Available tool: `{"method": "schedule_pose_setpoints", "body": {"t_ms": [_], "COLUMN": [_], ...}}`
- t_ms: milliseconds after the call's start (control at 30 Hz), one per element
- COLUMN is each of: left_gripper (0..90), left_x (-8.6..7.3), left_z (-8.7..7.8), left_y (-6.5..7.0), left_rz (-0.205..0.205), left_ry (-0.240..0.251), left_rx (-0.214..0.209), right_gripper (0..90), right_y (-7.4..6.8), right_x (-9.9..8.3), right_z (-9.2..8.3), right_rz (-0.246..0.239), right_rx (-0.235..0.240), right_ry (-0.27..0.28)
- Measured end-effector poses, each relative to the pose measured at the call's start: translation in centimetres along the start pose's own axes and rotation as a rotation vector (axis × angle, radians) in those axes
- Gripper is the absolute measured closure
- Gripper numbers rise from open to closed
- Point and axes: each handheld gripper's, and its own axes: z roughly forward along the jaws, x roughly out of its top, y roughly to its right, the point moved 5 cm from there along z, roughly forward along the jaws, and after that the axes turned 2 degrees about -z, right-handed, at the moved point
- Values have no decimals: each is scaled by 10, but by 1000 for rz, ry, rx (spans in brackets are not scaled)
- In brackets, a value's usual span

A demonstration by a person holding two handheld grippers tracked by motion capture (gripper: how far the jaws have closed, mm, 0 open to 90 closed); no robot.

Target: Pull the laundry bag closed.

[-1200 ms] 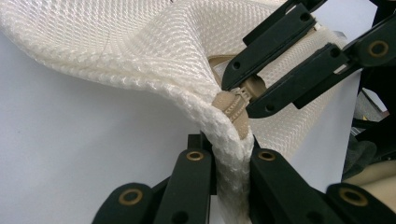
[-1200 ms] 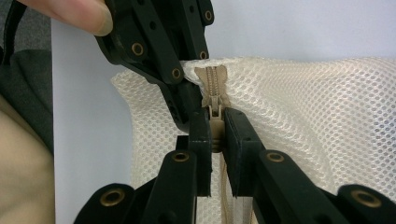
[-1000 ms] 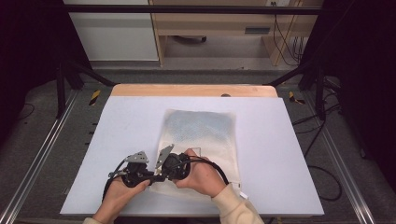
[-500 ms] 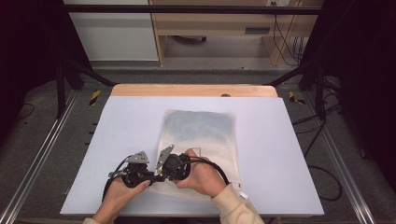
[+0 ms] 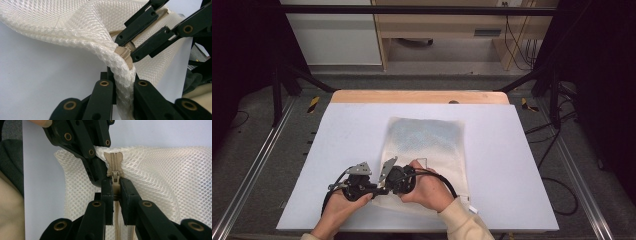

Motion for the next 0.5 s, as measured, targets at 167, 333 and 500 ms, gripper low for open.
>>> {"method": "schedule_pose_setpoints", "body": {"t_ms": [167,333,500], "left_gripper": [882,882,882], "left_x": [1,0,-1], "left_z": [-1,0,1], "left_y": [0,0,0], "left_rz": [-3,18,32], "left_ry": [4,-16,-29], "left_rx": [0,26,48], "right_gripper": [824,823,824], "right_y": [0,-2,-3], "right_x": [1,1,2], "right_z": [-1,-5,-8], "right_rz": [0,2,11], "right_rx": [-7,-12,-5], "right_ry": [3,5,25]}}
